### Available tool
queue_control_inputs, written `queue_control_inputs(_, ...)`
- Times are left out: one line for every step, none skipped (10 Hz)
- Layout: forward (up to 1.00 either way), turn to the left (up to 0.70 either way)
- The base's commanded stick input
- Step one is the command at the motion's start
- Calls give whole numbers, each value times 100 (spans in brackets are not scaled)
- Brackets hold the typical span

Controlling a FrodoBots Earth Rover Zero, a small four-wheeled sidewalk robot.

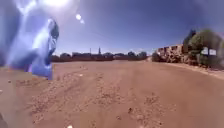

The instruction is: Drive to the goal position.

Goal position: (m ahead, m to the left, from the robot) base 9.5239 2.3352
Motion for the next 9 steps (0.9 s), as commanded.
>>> queue_control_inputs(70,0)
queue_control_inputs(70,0)
queue_control_inputs(70,0)
queue_control_inputs(70,0)
queue_control_inputs(70,0)
queue_control_inputs(70,0)
queue_control_inputs(70,0)
queue_control_inputs(70,0)
queue_control_inputs(70,0)
